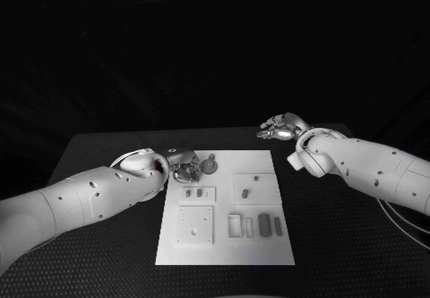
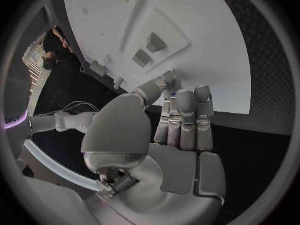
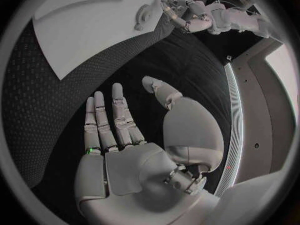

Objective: Assemble the parts on the task board

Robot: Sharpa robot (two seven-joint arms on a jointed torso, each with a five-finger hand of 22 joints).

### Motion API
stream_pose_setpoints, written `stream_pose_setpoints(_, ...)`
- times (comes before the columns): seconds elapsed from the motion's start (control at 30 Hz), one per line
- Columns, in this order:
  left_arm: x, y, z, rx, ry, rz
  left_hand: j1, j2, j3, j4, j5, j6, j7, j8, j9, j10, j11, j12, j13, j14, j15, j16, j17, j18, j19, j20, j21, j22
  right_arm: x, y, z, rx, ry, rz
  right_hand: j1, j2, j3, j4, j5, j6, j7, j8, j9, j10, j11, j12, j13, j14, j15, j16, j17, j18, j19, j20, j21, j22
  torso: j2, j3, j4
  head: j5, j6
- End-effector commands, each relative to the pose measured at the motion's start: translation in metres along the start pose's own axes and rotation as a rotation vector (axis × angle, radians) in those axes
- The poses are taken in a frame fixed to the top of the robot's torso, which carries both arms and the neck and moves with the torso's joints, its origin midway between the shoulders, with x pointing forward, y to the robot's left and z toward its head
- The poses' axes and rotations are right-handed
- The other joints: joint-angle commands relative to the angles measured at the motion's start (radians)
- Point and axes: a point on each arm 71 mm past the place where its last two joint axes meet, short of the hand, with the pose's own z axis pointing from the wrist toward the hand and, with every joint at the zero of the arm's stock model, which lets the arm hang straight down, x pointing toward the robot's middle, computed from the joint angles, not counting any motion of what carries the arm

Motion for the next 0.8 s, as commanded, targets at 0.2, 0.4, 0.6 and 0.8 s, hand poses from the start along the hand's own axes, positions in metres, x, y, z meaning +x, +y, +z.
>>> stream_pose_setpoints(0.2,0.0049,0.0035,-0.0019,-0.02,0.047,0.002,-0.002,0.009,0.006,-0.001,0.002,0.006,0.001,0.003,0.001,0.004,0.003,-0.006,0.001,0.002,-0.007,-0.003,-0.001,0.03,0.0,-0.017,0.0,0.015,0.0004,0.0007,-0.0002,-0.012,0.005,-0.007,-0.007,0.0,0.0,-0.003,0.002,0.009,0.026,0.007,-0.001,-0.16,0.088,0.006,-0.001,-0.008,-0.001,0.006,-0.001,-0.015,-0.008,-0.001,-0.004,0.002,0.0,0.0005,0.0002,0.0,0.002)
stream_pose_setpoints(0.4,0.0058,0.0029,-0.0019,-0.019,0.054,0.002,-0.001,0.009,0.007,-0.001,0.002,0.006,0.001,0.003,0.001,0.004,0.003,-0.006,0.001,0.002,-0.007,-0.004,-0.001,0.03,0.0,-0.017,0.0,0.014,0.0004,0.0008,-0.0001,-0.012,0.005,-0.007,-0.007,0.0,0.0,-0.003,0.002,0.009,0.026,0.007,-0.001,-0.16,0.088,0.006,-0.001,-0.008,-0.001,0.006,-0.001,-0.015,-0.008,-0.001,-0.004,0.002,0.001,0.0003,-0.0001,0.002,0.0)
stream_pose_setpoints(0.6,0.0065,0.0025,-0.0016,-0.016,0.056,0.003,-0.001,0.009,0.007,-0.001,0.002,0.006,0.001,0.002,0.001,0.004,0.003,-0.006,0.001,0.002,-0.007,-0.004,-0.002,0.029,0.0,-0.018,0.0,0.014,0.0007,0.001,-0.0001,-0.012,0.006,-0.007,-0.007,0.0,0.0,-0.003,0.002,0.009,0.026,0.007,-0.001,-0.16,0.088,0.006,-0.001,-0.008,-0.001,0.006,-0.002,-0.015,-0.008,-0.001,-0.004,0.002,0.0,0.0005,0.0002,0.002,-0.001)
stream_pose_setpoints(0.8,0.0091,0.0,-0.0004,-0.01,0.063,0.004,-0.002,0.009,0.007,-0.001,0.001,0.006,0.001,0.002,0.001,0.004,0.003,-0.007,0.001,0.001,-0.007,-0.004,-0.002,0.029,-0.001,-0.018,-0.001,0.014,0.0012,0.0014,0.0001,-0.013,0.006,-0.007,-0.007,0.0,0.0,-0.004,0.002,0.009,0.026,0.007,-0.001,-0.16,0.088,0.006,-0.001,-0.008,-0.001,0.006,-0.002,-0.015,-0.008,0.0,-0.004,0.002,0.001,0.0003,-0.0001,0.001,-0.002)
